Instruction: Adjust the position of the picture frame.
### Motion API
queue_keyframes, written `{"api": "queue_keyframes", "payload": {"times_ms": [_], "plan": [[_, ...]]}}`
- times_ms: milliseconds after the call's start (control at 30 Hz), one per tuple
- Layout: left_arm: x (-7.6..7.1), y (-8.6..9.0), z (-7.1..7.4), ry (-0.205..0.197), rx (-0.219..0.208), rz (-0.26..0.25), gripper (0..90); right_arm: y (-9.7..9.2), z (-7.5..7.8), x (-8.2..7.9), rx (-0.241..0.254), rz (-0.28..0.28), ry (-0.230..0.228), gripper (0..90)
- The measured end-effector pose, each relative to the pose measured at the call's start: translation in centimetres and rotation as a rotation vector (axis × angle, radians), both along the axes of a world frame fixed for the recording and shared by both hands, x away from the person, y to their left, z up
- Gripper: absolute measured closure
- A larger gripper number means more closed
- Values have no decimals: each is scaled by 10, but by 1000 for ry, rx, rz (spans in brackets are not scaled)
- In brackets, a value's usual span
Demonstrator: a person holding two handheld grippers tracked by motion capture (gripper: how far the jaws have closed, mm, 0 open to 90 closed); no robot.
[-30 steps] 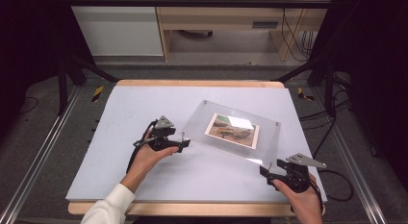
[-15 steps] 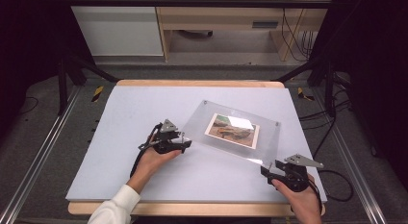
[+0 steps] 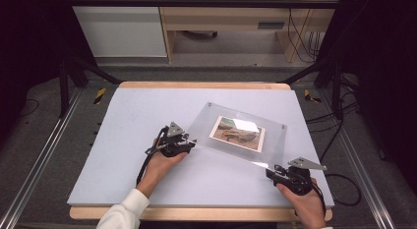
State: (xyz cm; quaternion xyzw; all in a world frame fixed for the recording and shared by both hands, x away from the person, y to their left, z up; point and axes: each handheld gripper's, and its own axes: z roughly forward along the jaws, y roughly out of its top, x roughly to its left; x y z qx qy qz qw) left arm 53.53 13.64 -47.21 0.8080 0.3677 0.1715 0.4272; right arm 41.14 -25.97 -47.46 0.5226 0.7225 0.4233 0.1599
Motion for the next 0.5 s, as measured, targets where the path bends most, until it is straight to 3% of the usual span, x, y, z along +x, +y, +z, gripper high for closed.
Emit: {"api": "queue_keyframes", "payload": {"times_ms": [200,500], "plan": [[0,-1,0,-7,-13,6,648,-2,-1,1,21,-3,4,719],[0,-1,0,-8,-19,6,727,-3,-2,2,29,8,-5,791]]}}
